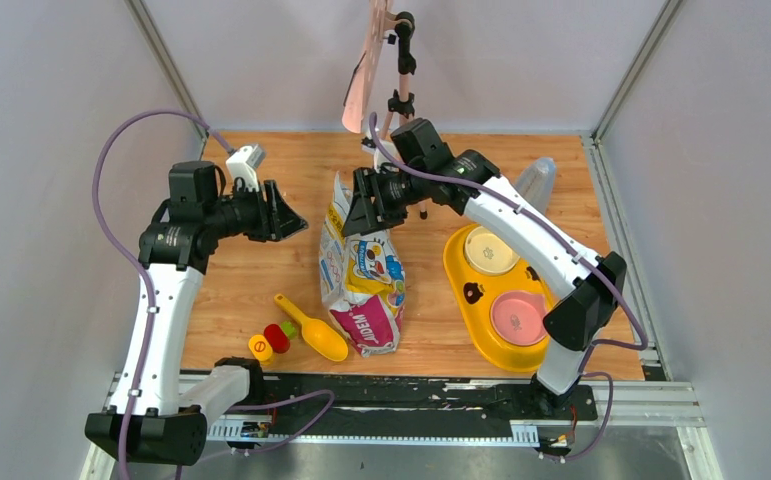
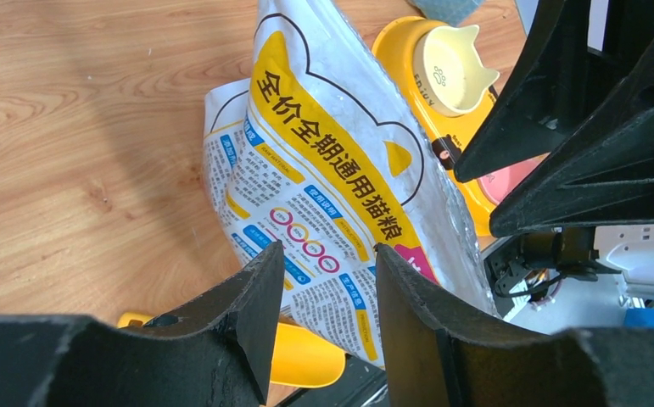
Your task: Serve the pet food
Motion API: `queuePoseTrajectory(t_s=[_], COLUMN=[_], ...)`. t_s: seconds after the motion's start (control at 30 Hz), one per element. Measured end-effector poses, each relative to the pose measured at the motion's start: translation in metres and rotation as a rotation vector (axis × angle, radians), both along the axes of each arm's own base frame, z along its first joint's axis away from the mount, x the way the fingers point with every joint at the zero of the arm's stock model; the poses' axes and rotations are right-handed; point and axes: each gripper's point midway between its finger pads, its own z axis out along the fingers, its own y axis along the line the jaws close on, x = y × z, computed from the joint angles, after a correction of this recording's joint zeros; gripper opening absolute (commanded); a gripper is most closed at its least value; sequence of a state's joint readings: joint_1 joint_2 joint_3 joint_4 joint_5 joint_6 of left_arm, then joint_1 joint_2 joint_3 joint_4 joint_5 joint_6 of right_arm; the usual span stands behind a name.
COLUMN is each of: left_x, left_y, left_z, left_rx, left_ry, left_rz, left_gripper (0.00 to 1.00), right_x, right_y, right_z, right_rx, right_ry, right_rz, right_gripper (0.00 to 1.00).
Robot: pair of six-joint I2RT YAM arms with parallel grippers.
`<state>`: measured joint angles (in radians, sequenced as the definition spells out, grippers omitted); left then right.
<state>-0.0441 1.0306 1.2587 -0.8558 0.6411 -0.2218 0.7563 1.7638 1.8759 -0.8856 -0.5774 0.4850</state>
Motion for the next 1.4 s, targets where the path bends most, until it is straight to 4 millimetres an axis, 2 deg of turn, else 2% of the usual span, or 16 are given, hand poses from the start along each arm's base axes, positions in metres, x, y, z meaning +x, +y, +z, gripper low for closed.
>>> queuePoseTrajectory(t_s=[0.1, 0.47, 0.63, 0.87, 1.4], left_x=[0.000, -0.001, -0.002, -0.002, -0.003], left_y=[0.000, 0.001, 0.001, 0.001, 0.001], left_z=[-0.003, -0.007, -0.010, -0.014, -0.017], left_rx=[0.002, 0.006, 0.006, 0.006, 0.006], left_ry=[0.009, 0.020, 0.028, 0.039, 0.048], left_rz=[0.000, 0.004, 0.005, 0.005, 0.004], left_gripper=[0.52, 0.52, 0.53, 0.53, 0.54], right_x=[0.002, 0.014, 0.012, 0.008, -0.011], right_y=[0.003, 0.006, 0.002, 0.001, -0.001], right_z=[0.000, -0.014, -0.022, -0.017, -0.015], right_rx=[0.003, -0.041, -0.056, -0.046, 0.017], right_ry=[-0.001, -0.010, 0.001, -0.003, 0.072], right_rz=[-0.005, -0.047, -0.049, -0.044, 0.048], right_gripper=[0.51, 0.37, 0.34, 0.34, 0.24])
